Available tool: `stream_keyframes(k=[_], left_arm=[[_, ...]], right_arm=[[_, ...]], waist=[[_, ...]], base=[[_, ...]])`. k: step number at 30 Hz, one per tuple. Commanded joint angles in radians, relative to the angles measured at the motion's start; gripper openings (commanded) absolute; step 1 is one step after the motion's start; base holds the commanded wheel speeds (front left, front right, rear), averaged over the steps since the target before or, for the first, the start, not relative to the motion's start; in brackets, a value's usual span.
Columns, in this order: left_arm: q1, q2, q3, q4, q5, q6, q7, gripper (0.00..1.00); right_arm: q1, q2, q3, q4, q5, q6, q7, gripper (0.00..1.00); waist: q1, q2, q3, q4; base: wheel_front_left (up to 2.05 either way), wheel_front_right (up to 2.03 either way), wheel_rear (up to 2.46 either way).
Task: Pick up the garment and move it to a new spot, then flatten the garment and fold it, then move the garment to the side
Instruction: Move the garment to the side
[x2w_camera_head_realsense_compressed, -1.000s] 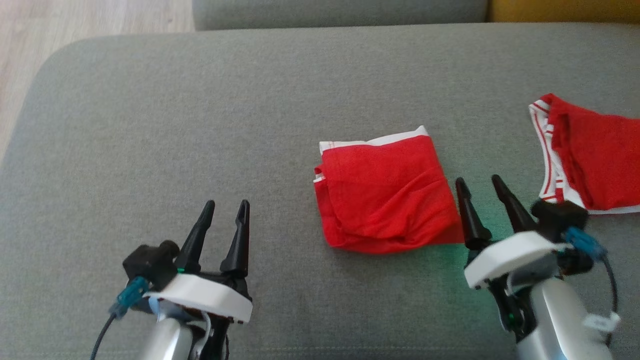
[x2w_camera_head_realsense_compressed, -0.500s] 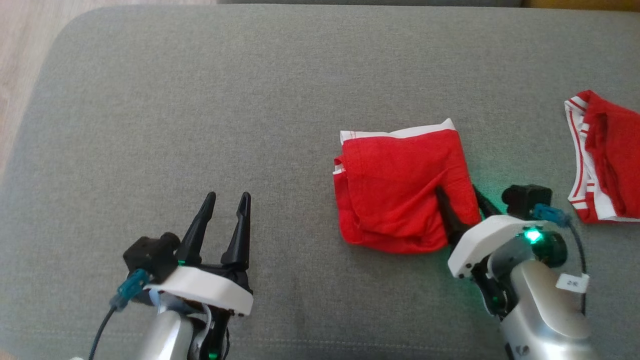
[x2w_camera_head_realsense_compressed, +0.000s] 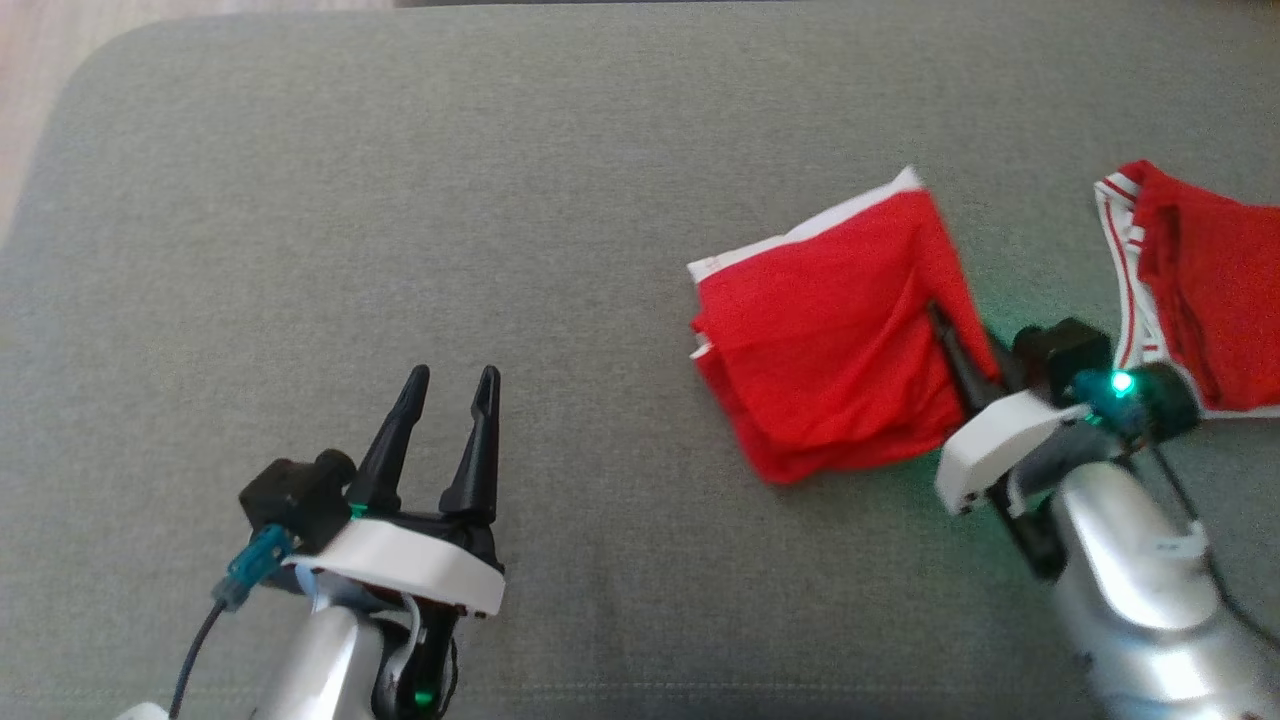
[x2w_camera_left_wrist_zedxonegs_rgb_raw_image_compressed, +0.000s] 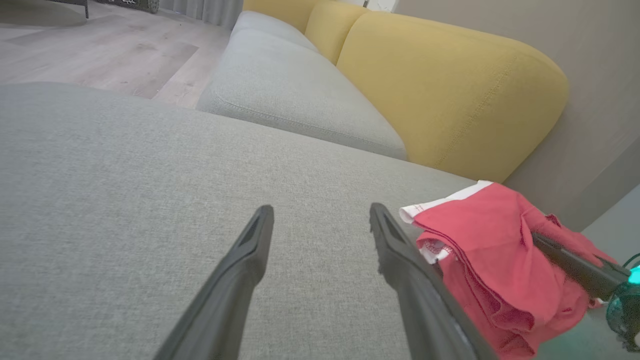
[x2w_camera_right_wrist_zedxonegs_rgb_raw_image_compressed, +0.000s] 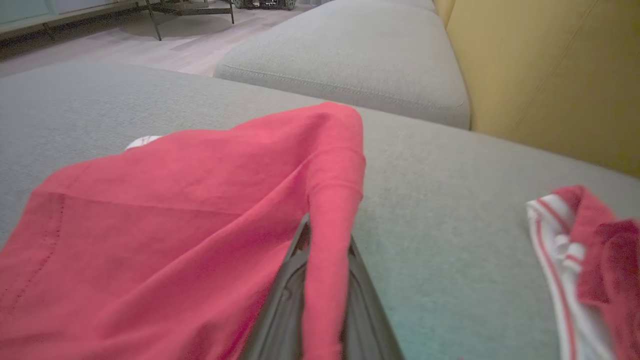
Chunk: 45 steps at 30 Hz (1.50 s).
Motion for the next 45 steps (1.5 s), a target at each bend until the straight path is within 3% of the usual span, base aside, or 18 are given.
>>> stream_keyframes(k=[1, 8, 9, 10, 14, 21, 33, 44, 45], left_arm=[[-0.044, 0.002, 0.034, -0.035, 0.0, 0.003, -0.012, 1.0], [-0.059, 0.002, 0.043, -0.043, 0.008, -0.004, -0.012, 1.0], [-0.059, 0.002, 0.043, -0.043, 0.008, -0.004, -0.012, 1.0], [-0.068, 0.002, 0.044, -0.045, 0.012, -0.008, -0.012, 1.0], [-0.089, 0.002, 0.048, -0.046, 0.022, -0.015, -0.012, 1.0], [-0.128, 0.002, 0.057, -0.046, 0.038, -0.03, -0.012, 1.0], [-0.155, 0.002, 0.065, -0.038, 0.052, -0.044, -0.012, 1.0], [-0.162, 0.002, 0.069, -0.03, 0.054, -0.049, -0.012, 1.0], [-0.162, 0.002, 0.069, -0.029, 0.053, -0.049, -0.012, 1.0]], right_arm=[[-0.044, -0.039, 0.029, -0.062, -0.026, 0.002, -0.019, 0.0], [-0.081, -0.215, 0.055, -0.18, -0.01, 0.002, 0.044, 0.0], [-0.081, -0.215, 0.055, -0.18, -0.01, 0.002, 0.044, 0.0], [-0.092, -0.276, 0.053, -0.206, 0.012, 0.002, 0.072, 0.0], [-0.112, -0.378, 0.037, -0.235, 0.058, 0.002, 0.127, 0.0], [-0.138, -0.491, -0.013, -0.222, 0.054, 0.002, 0.202, 0.0], [-0.129, -0.399, -0.26, -0.19, -0.122, 0.002, 0.337, 0.0], [-0.109, -0.342, -0.331, -0.218, -0.171, 0.002, 0.358, 0.0], [-0.106, -0.335, -0.333, -0.22, -0.167, 0.002, 0.359, 0.31]], waist=[[0.0, 0.0, 0.007, -0.017], [0.0, 0.0, 0.047, -0.071], [0.0, 0.0, 0.047, -0.071], [0.0, 0.0, 0.063, -0.085], [0.0, 0.0, 0.1, -0.109], [0.0, 0.0, 0.164, -0.13], [0.0, 0.0, 0.206, -0.148], [0.0, 0.0, 0.205, -0.155], [0.0, 0.0, 0.203, -0.155]], base=[[0.0, 0.0, 0.0], [0.0, 0.0, 0.0], [0.0, 0.0, 0.0], [0.0, 0.0, 0.0], [0.0, 0.0, 0.0], [0.0, 0.0, 0.0], [0.0, 0.0, 0.0], [0.0, 0.0, 0.0], [0.0, 0.0, 0.0]])
